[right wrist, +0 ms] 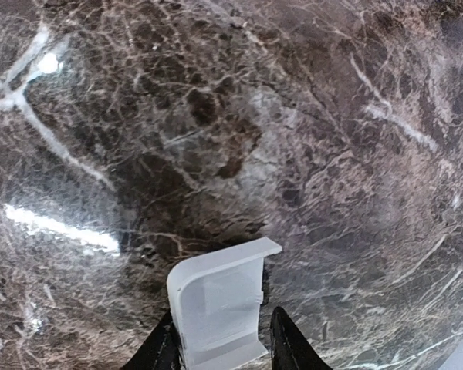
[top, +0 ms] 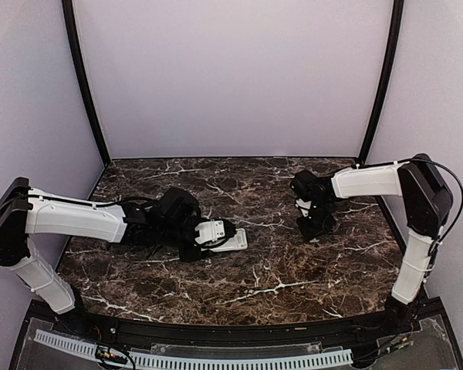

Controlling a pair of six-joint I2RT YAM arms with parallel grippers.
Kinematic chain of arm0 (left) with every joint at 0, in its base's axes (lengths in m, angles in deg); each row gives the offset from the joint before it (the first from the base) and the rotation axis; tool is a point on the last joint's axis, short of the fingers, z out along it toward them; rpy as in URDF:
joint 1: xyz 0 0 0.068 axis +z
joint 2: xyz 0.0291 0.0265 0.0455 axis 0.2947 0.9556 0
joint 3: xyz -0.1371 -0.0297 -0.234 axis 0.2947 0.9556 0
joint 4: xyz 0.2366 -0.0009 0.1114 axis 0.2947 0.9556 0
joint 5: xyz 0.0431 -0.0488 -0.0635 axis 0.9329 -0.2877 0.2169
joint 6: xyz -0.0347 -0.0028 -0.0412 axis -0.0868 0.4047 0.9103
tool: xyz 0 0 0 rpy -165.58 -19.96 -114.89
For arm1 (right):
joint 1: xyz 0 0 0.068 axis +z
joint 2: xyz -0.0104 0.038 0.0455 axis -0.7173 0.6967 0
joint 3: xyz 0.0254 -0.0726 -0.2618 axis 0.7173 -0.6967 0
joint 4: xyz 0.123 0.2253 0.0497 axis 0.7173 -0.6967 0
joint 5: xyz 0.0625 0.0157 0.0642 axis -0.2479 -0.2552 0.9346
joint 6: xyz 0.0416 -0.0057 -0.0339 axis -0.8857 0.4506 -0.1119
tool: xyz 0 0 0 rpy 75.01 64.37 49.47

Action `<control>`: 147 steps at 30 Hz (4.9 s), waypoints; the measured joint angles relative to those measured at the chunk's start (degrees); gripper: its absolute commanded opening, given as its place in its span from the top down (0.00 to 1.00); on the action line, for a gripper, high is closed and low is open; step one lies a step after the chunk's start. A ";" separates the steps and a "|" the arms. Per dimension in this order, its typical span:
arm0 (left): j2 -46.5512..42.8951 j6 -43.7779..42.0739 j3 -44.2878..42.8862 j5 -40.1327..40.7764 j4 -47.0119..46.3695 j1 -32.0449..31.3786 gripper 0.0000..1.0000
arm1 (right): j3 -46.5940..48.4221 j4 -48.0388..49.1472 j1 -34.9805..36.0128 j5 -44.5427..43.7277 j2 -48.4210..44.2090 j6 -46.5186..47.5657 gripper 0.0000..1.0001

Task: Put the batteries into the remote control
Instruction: Place the battery cover at the center of the board, then place the remote control without batteries at the center of the board, then pick up the battery from the corner of the board.

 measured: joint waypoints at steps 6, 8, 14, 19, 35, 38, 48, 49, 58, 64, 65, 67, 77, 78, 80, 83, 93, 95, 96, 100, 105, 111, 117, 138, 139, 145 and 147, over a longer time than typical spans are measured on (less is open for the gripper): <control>0.00 0.17 0.00 -2.62 0.42 0.00 1.00 | 0.00 0.31 0.50 6.60 -6.05 0.17 0.48; 0.00 0.24 0.00 -3.26 0.48 0.00 1.00 | 0.00 0.98 0.57 8.57 -9.60 0.17 0.46; 0.00 0.55 0.00 -5.35 0.68 0.00 1.00 | 0.02 1.88 0.57 11.45 -12.52 0.02 0.56; 0.04 0.66 -0.17 -6.08 0.94 0.00 1.00 | -0.04 1.57 0.55 8.52 -10.78 -0.33 0.56; 1.09 0.68 -0.94 -6.05 1.60 0.00 1.00 | 2.40 -4.28 6.29 -7.26 1.92 -3.52 0.35; 1.09 0.68 -0.96 -6.03 1.60 0.00 1.00 | 3.19 -3.37 7.67 -5.73 2.36 -3.52 0.26; 1.25 0.72 -1.38 -7.37 2.38 0.00 1.00 | 2.75 0.07 7.63 1.05 1.44 -3.48 0.21; 1.53 0.72 -1.84 -8.17 2.91 0.00 1.00 | 2.29 0.72 7.63 1.77 0.66 -3.37 0.22; 10.82 0.66 -7.98 -15.89 10.43 -0.79 0.89 | -1.60 7.63 7.63 7.04 -10.27 -3.13 0.23; 14.38 2.16 -8.94 -16.11 13.29 -1.44 0.48 | -3.17 8.85 7.61 8.33 -10.36 -3.17 0.24; 14.75 2.54 -9.31 -16.04 13.66 -1.53 0.44 | -3.50 9.01 7.61 8.55 -10.34 -3.17 0.24; 15.63 3.15 -10.27 -15.85 14.03 -1.81 0.35 | -3.91 9.16 7.61 8.83 -10.32 -3.21 0.24; 16.55 3.56 -10.62 -15.10 14.03 -2.45 0.21 | -4.20 9.49 7.63 9.57 -10.27 -3.56 0.24; 16.55 3.50 -10.62 -15.04 14.01 -2.51 0.21 | -4.20 9.49 7.63 9.57 -10.27 -3.56 0.24; 16.35 3.37 -10.51 -15.10 13.92 -2.62 0.19 | -4.20 9.46 7.63 9.57 -10.27 -3.56 0.24; 14.56 3.45 -9.49 -15.85 13.05 -2.64 0.16 | -4.17 9.44 7.63 9.66 -10.29 -3.56 0.24; -1.40 20.65 -9.99 -15.54 4.74 7.72 0.19 | -3.10 9.51 7.63 10.91 -10.54 -3.56 0.25; -0.85 27.76 -13.20 -12.85 5.38 13.99 0.21 | -3.02 9.57 7.63 10.97 -10.58 -3.56 0.25; -1.14 31.26 -13.46 -10.62 5.42 16.57 0.21 | -3.02 9.55 7.63 11.02 -10.60 -3.56 0.25; -8.02 47.63 -5.90 2.34 5.66 27.26 0.22 | -3.02 9.86 7.63 11.08 -10.60 -3.54 0.25; -22.38 65.48 7.52 15.74 7.37 31.06 0.20 | -3.15 10.99 7.63 11.10 -10.60 -3.52 0.26; -18.64 80.15 11.26 15.69 8.17 40.30 0.19 | -3.48 11.65 7.63 11.13 -10.60 -3.34 0.27; -10.29 86.64 14.71 13.46 8.20 44.59 0.20 | -5.66 12.20 7.63 11.15 -10.60 -3.39 0.27; -2.27 85.29 12.26 15.08 6.12 48.15 0.36 | -7.21 13.40 7.63 13.46 -11.26 -3.37 0.27; -1.92 85.09 11.93 15.08 6.19 48.17 0.36 | -7.21 13.44 7.63 13.46 -11.26 -3.37 0.27; 0.26 84.00 9.29 15.10 8.22 48.17 0.49 | -8.02 13.84 7.63 13.51 -12.02 -3.32 0.27; 0.68 83.52 8.94 15.04 8.87 48.17 0.51 | -8.28 13.70 7.63 13.46 -12.55 -3.15 0.27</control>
